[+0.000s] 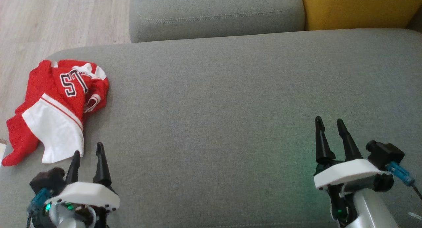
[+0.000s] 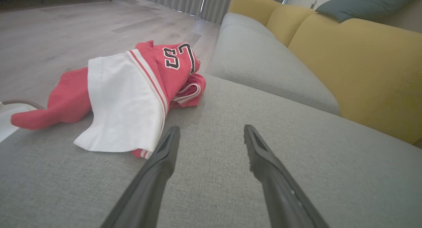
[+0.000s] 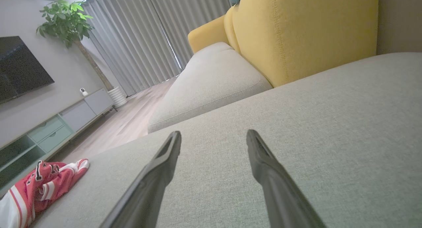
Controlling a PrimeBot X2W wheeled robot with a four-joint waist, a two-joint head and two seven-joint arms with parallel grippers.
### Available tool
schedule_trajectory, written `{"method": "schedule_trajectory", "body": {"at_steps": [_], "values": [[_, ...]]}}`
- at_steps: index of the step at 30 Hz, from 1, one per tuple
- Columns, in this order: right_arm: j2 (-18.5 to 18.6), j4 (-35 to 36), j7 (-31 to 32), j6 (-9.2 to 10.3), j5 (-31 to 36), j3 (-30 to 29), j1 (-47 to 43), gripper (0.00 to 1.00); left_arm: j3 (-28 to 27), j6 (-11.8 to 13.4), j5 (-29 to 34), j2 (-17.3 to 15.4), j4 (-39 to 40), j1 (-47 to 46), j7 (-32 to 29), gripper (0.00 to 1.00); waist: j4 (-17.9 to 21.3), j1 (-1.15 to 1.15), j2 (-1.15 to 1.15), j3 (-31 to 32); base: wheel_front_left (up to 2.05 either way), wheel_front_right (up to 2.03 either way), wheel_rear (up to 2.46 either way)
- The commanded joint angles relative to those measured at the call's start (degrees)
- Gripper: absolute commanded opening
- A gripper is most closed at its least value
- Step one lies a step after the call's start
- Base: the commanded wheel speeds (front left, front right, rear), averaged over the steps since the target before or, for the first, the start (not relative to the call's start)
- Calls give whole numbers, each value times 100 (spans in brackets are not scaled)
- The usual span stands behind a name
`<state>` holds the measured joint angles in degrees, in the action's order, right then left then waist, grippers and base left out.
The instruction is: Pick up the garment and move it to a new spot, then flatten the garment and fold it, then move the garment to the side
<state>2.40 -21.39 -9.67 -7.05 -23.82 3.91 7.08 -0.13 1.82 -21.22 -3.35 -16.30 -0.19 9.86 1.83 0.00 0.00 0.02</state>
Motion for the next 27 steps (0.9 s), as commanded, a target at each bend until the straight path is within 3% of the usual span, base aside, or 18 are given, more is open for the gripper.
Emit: {"method": "schedule_trajectory", "body": {"at_steps": [1,27], "values": [[37,158,-97,-35,185,139,329,100,-96,53,184,-112,215,-224,81,100,3,0,0,1,0,0,0],[48,56,-518,-44,1867,-38,415,100,-134,364,1802,-93,271,-179,500,100,111,0,0,-38,0,0,0]]}}
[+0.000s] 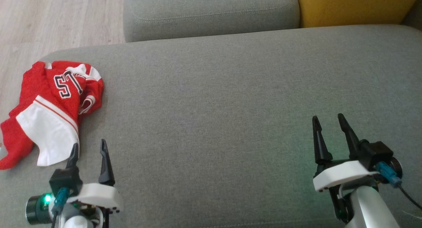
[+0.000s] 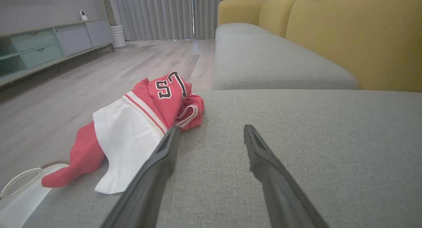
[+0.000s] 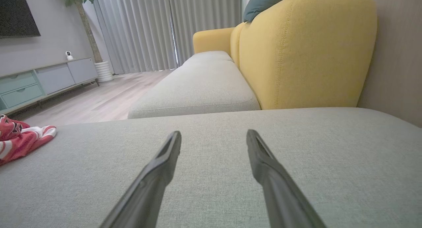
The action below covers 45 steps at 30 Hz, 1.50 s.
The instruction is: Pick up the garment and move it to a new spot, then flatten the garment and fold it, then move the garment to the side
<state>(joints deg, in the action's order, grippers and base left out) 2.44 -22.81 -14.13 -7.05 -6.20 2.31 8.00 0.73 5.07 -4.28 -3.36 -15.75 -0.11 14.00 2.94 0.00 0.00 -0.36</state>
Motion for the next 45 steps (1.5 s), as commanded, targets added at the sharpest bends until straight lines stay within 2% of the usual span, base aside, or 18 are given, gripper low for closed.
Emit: {"method": "schedule_trajectory", "body": {"at_steps": [1,8,12,20,24,34,38,45], "values": [[44,200,-86,-44,150,113,328,100,-225,44,160,-89,221,-187,100,100,1,0,0,-1,0,0,0],[44,261,-86,-44,93,95,313,100,-240,21,146,-58,253,-198,100,100,-59,0,0,-6,0,0,0],[43,311,-86,-44,22,169,286,100,-244,30,173,-47,300,-223,100,100,-240,0,0,17,0,0,0],[43,283,-86,-44,-212,447,281,100,-308,-47,162,-101,213,-342,100,100,-946,0,0,109,0,0,0],[43,262,-86,-44,-330,594,265,100,-394,-101,155,-206,102,-397,100,100,-1487,0,0,175,0,0,0],[43,252,-86,-44,-422,716,202,100,-595,-87,134,-315,48,-187,100,100,-2445,0,0,239,0,0,0],[43,246,-86,-44,-447,783,187,100,-660,-73,131,-326,23,-89,100,100,-2726,0,0,259,0,0,0],[43,220,-86,-44,-462,875,205,100,-755,-21,108,-299,15,88,100,100,-2881,0,0,243,0,0,0]]}}
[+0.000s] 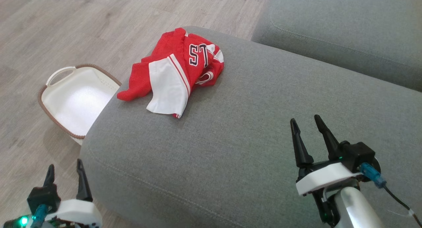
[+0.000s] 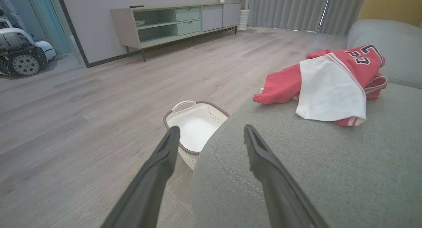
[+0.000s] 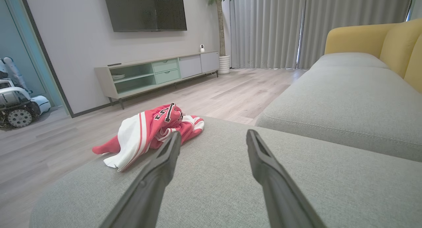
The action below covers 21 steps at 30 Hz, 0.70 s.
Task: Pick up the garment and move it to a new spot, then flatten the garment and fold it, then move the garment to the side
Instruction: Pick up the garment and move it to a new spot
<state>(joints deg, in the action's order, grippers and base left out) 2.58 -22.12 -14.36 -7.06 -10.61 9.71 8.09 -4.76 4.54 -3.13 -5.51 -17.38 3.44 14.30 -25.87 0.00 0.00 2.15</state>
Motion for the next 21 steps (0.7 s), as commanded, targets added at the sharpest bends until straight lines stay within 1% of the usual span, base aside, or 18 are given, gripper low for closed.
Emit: {"method": "schedule_trajectory", "body": {"at_steps": [1,6,9,12,18,21], "values": [[30,151,-63,-43,-17,153,201,100,-229,30,-24,-82,171,-255,70,100,7,0,0,-26,0,0,0],[30,147,-63,-43,77,195,261,100,-302,-47,-135,-51,135,-316,70,100,142,0,0,-215,0,0,0],[30,156,-63,-43,182,183,342,100,-320,-254,-276,-58,31,-518,70,100,270,0,0,-413,0,0,0],[30,186,-63,-43,311,186,460,100,-337,-478,-380,-142,-170,-888,70,100,410,0,0,-662,0,0,0],[30,333,-63,-43,558,237,730,100,-271,-971,-572,-462,-722,-1970,70,100,709,0,0,-1194,0,0,0],[30,408,-63,-43,642,306,882,100,-164,-1118,-721,-639,-1057,-2543,70,100,865,0,0,-1450,0,0,0]]}}
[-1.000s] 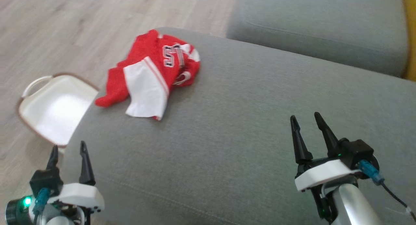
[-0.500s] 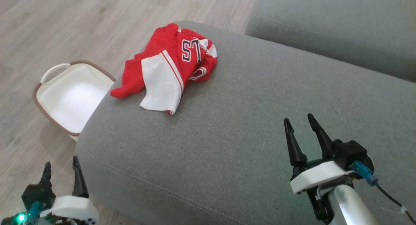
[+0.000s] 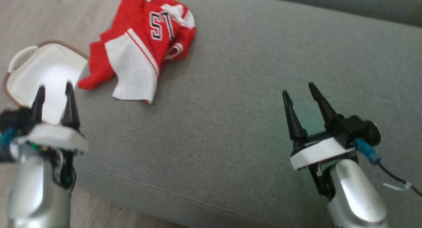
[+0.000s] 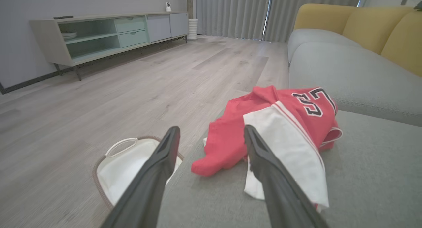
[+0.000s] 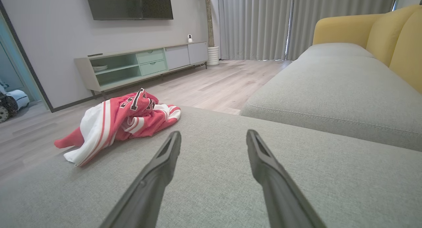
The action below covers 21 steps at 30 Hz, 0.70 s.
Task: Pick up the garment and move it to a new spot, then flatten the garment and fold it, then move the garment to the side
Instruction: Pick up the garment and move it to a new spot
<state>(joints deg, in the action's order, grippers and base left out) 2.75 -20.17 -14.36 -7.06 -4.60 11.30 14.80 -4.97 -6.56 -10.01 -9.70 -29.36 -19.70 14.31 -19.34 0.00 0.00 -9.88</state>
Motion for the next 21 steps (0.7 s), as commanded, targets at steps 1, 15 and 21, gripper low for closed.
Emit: {"method": "schedule_trajectory", "body": {"at_steps": [1,15,21], "values": [[13,243,-63,-43,69,168,256,100,-80,-39,-102,-277,9,-420,69,100,258,0,0,-334,0,0,0],[13,723,-63,-43,316,381,718,100,1970,-91,-1770,-1434,-1489,-2424,41,100,950,0,0,-1256,0,0,0],[13,768,-63,-43,375,330,760,100,2383,-91,-1876,-1670,-1998,-2932,49,100,1101,0,0,-1463,0,0,0]]}}
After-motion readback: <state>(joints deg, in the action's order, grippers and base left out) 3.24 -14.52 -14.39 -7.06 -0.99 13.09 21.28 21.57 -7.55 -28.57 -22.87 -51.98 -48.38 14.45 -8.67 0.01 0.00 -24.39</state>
